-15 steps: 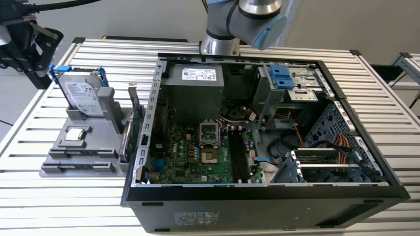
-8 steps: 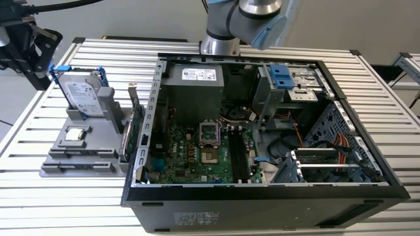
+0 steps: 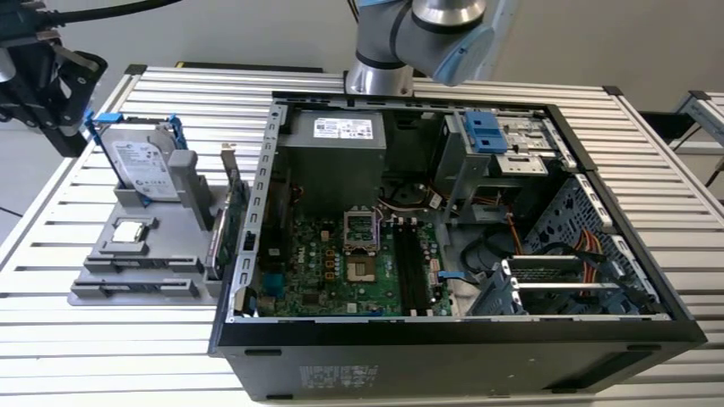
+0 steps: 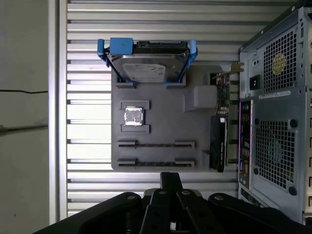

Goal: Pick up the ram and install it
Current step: 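Pick up the ram and move it above insertion slot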

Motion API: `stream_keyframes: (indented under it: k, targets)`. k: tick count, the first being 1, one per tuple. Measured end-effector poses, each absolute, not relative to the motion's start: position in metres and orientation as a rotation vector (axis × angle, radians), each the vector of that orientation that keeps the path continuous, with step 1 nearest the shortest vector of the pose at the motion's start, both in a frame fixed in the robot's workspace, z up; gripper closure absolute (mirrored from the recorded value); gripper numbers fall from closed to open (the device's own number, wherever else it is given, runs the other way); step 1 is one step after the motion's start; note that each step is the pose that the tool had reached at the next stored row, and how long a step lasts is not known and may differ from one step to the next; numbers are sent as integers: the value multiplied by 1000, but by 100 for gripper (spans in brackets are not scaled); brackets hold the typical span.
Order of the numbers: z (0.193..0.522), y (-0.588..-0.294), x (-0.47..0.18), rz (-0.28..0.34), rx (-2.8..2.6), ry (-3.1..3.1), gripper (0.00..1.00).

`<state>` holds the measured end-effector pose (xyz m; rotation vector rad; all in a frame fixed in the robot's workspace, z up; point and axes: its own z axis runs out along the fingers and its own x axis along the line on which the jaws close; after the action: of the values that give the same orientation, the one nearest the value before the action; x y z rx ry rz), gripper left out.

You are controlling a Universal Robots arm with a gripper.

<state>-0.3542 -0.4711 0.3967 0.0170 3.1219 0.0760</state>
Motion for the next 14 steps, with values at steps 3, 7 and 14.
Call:
stream_keyframes:
  k: [3, 7, 14]
  targets:
    - [396, -471, -354, 76, 17, 3122, 100]
    - [396, -473, -354, 76, 17, 3122, 100]
    - [395, -476, -355, 76, 17, 3122, 100]
